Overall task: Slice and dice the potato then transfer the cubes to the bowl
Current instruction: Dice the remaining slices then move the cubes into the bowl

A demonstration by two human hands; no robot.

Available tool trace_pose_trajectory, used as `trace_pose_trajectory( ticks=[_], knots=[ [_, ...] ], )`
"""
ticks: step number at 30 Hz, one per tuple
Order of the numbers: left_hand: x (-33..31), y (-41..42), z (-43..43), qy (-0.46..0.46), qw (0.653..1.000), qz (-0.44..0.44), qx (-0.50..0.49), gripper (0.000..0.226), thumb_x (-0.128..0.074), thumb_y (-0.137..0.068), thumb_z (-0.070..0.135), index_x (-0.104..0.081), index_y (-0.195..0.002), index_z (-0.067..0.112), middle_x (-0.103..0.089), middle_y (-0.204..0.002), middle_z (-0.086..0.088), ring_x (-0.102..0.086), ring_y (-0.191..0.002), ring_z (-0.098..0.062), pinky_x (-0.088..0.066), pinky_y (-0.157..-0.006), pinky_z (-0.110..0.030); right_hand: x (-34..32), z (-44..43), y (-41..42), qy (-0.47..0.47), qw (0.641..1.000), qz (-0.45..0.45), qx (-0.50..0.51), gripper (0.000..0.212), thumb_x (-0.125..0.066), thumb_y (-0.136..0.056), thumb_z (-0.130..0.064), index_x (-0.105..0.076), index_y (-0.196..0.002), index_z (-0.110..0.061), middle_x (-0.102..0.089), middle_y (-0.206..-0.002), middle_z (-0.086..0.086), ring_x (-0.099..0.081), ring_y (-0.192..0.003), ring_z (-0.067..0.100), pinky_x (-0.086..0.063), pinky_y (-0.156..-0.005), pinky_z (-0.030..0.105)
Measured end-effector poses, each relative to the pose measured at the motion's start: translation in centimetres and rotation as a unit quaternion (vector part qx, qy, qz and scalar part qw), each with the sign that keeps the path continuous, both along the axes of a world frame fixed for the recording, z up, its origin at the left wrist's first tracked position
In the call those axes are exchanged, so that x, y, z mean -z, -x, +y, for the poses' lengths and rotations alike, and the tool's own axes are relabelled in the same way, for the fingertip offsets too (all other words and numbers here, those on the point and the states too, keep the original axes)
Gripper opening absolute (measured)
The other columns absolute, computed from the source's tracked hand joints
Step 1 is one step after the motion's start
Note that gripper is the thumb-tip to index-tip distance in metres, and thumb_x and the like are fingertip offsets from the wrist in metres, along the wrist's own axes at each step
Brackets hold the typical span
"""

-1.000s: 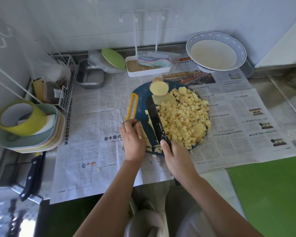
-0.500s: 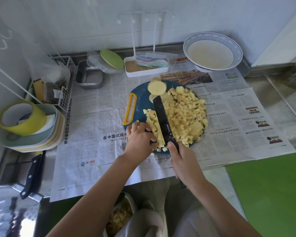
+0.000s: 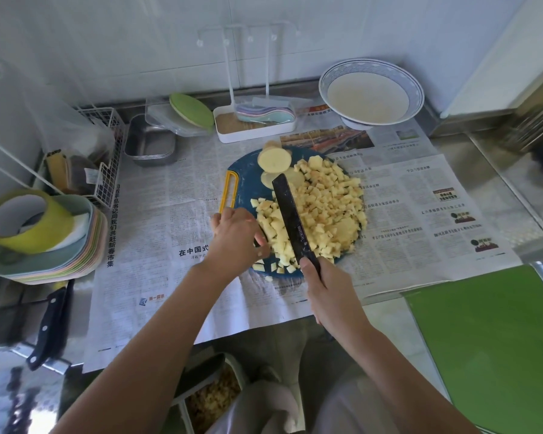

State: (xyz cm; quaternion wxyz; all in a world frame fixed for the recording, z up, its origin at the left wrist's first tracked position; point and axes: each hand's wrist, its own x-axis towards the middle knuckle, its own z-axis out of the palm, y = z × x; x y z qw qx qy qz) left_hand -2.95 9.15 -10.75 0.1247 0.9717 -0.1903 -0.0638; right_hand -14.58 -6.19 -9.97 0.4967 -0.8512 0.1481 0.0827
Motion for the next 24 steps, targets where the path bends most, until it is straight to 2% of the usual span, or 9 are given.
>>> trace_pose_trajectory(
  ticks=[1,4,6,10,13,17,19,21,24],
  knots=[
    [-0.1,-0.1,0.6,0.009,1.0,-0.012,-0.011,0.009,-0.069,-0.082,0.037,-0.073,-0.086,0.03,-0.051,-0.122,0.009,-0.034,-0.119,-0.019,-0.018,-0.095,-0.032,-0.1,0.2,0.1,0.009,1.0,-0.001,-0.005,0.032,-0.039,-0.101,-0.04,-0.044,-0.076,-0.021,-0.044,-0.053,-0.005,-0.04,-0.039,0.008,-0.041,-0.047,0.037],
    [0.7,0.1,2.3,0.092,0.993,-0.057,-0.048,0.005,-0.075,-0.08,0.026,-0.075,-0.082,0.021,-0.057,-0.114,0.004,-0.041,-0.115,-0.025,-0.019,-0.086,-0.028,0.1,1.2,1.0,0.027,0.999,-0.003,-0.02,0.029,-0.038,-0.101,-0.039,-0.047,-0.081,-0.021,-0.049,-0.059,-0.005,-0.044,-0.043,0.006,-0.034,-0.042,0.019],
    [1.8,0.5,3.1,0.146,0.986,-0.067,-0.042,0.007,-0.08,-0.074,0.015,-0.075,-0.077,0.018,-0.062,-0.106,-0.002,-0.048,-0.108,-0.031,-0.025,-0.085,-0.032,0.4,2.2,1.8,0.036,0.999,-0.002,-0.037,0.027,-0.037,-0.102,-0.037,-0.048,-0.085,-0.019,-0.047,-0.06,-0.006,-0.045,-0.043,0.005,-0.035,-0.043,0.018],
    [2.8,1.7,3.5,0.175,0.981,-0.073,-0.031,0.014,-0.084,-0.069,0.008,-0.074,-0.077,0.015,-0.064,-0.099,-0.007,-0.054,-0.099,-0.036,-0.043,-0.083,-0.045,1.5,3.7,2.9,0.062,0.997,0.008,-0.051,0.024,-0.036,-0.102,-0.037,-0.047,-0.09,-0.02,-0.046,-0.061,-0.01,-0.048,-0.046,0.004,-0.038,-0.046,0.018],
    [3.3,2.1,3.7,0.206,0.972,-0.104,-0.043,0.027,-0.084,-0.069,0.009,-0.071,-0.092,0.01,-0.059,-0.106,-0.012,-0.052,-0.1,-0.036,-0.048,-0.084,-0.05,2.0,3.7,3.1,0.061,0.997,0.013,-0.048,0.026,-0.035,-0.102,-0.038,-0.047,-0.09,-0.019,-0.046,-0.06,-0.009,-0.044,-0.045,0.006,-0.037,-0.045,0.021],
    [4.3,2.7,3.5,0.179,0.98,-0.062,-0.052,0.088,-0.084,-0.066,0.039,-0.044,-0.137,0.006,-0.041,-0.135,-0.017,-0.039,-0.124,-0.034,-0.036,-0.103,-0.044,2.0,3.2,2.6,0.049,0.999,-0.001,-0.021,0.028,-0.039,-0.102,-0.036,-0.052,-0.091,-0.015,-0.048,-0.061,-0.008,-0.05,-0.048,0.003,-0.038,-0.047,0.019],
    [4.9,2.9,3.3,0.151,0.988,-0.012,-0.045,0.115,-0.082,-0.061,0.05,-0.024,-0.149,0.004,-0.03,-0.146,-0.018,-0.028,-0.136,-0.032,-0.028,-0.109,-0.042,2.1,3.0,2.4,0.048,0.999,-0.006,-0.008,0.03,-0.04,-0.101,-0.037,-0.054,-0.091,-0.013,-0.051,-0.063,-0.007,-0.048,-0.049,0.005,-0.037,-0.047,0.019],
    [5.4,3.0,3.1,0.138,0.988,0.04,-0.049,0.121,-0.077,-0.065,0.054,-0.008,-0.152,0.006,-0.02,-0.153,-0.015,-0.016,-0.143,-0.029,-0.022,-0.114,-0.041,2.1,2.9,2.3,0.046,0.999,-0.013,-0.001,0.031,-0.041,-0.1,-0.037,-0.054,-0.089,-0.011,-0.052,-0.063,-0.004,-0.046,-0.05,0.008,-0.036,-0.047,0.021],
    [5.6,2.8,2.8,0.149,0.987,0.042,-0.052,0.114,-0.068,-0.072,0.056,-0.004,-0.152,0.006,-0.018,-0.153,-0.015,-0.012,-0.145,-0.028,-0.018,-0.116,-0.042,2.2,2.8,2.2,0.044,0.999,-0.017,0.003,0.032,-0.042,-0.1,-0.038,-0.053,-0.087,-0.011,-0.051,-0.061,-0.003,-0.044,-0.048,0.008,-0.035,-0.046,0.023]
  ],
)
